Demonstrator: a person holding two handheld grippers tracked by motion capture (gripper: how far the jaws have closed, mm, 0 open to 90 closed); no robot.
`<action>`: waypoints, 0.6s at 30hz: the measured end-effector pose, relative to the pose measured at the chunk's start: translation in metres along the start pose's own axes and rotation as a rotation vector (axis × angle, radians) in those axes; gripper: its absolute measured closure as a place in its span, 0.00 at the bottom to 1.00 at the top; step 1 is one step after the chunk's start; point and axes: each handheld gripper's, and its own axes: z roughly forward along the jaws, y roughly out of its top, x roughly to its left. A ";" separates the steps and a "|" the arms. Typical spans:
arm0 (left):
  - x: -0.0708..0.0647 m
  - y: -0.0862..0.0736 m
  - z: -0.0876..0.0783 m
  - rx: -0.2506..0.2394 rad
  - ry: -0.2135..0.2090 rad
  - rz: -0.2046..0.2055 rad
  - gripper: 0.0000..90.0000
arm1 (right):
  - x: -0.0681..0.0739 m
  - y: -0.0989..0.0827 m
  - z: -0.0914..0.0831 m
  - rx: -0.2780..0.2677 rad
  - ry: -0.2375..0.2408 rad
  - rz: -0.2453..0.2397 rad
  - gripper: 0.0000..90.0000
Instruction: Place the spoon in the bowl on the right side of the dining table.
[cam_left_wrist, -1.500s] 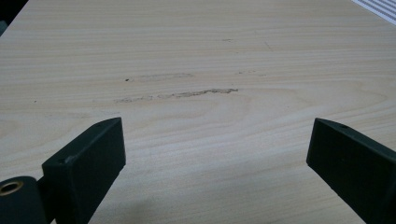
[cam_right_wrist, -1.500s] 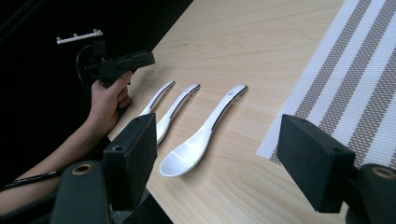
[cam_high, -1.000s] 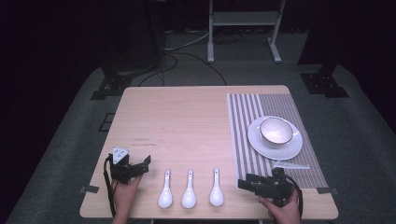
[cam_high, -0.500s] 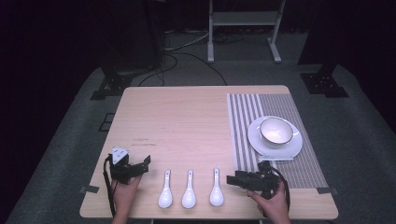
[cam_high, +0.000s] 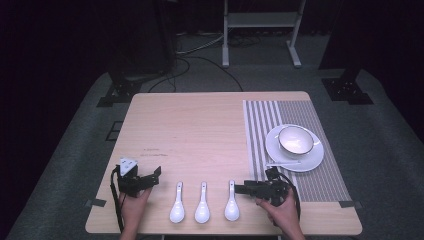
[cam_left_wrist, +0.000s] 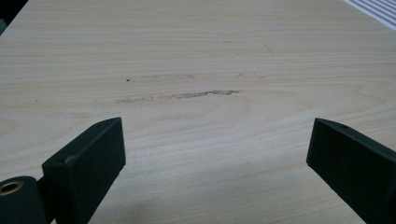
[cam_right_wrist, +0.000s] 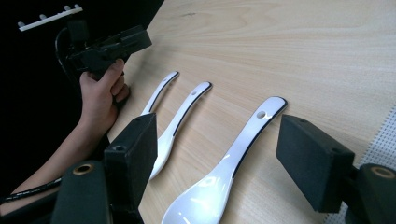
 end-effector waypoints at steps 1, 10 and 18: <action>0.000 0.000 0.000 0.000 0.000 0.000 0.04 | -0.001 0.000 0.001 0.003 -0.002 0.002 0.31; -0.001 0.000 0.000 0.004 0.001 0.009 0.04 | -0.004 0.005 0.014 0.026 -0.024 0.029 0.37; 0.000 0.000 0.000 0.003 -0.001 0.006 0.04 | -0.002 0.008 0.027 0.049 -0.060 0.024 0.39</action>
